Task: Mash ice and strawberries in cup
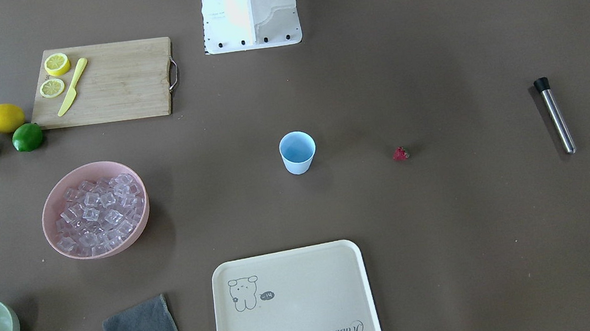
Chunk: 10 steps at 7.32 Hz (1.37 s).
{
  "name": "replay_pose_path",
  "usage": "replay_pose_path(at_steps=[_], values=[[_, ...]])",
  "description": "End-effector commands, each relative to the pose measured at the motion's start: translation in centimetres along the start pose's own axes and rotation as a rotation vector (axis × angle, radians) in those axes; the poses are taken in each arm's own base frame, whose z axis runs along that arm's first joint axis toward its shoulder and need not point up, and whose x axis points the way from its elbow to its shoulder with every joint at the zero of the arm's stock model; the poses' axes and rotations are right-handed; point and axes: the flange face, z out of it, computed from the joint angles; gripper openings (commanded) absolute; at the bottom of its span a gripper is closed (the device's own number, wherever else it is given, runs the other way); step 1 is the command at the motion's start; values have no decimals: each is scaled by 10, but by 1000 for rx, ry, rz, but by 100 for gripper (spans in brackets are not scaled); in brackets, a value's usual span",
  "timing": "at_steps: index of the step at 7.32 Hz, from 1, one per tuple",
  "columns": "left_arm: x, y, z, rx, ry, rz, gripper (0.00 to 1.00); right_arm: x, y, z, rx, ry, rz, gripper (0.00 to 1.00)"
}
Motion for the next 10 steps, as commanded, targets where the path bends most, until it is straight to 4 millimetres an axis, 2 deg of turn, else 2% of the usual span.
replay_pose_path(at_steps=[1,2,3,5,7,10], values=[[9,1,6,-8,3,14,98,-113,4,32,71,-63,86,99],[10,-2,6,-6,4,16,98,-161,2,47,96,-74,131,99],[14,-8,5,0,6,21,98,-192,6,63,89,-73,142,99],[19,-20,9,0,8,27,98,-236,35,113,94,-9,154,98],[22,-24,10,1,10,30,98,-259,54,140,130,17,130,98],[22,-23,14,-6,11,28,98,-265,63,166,155,72,120,94]])
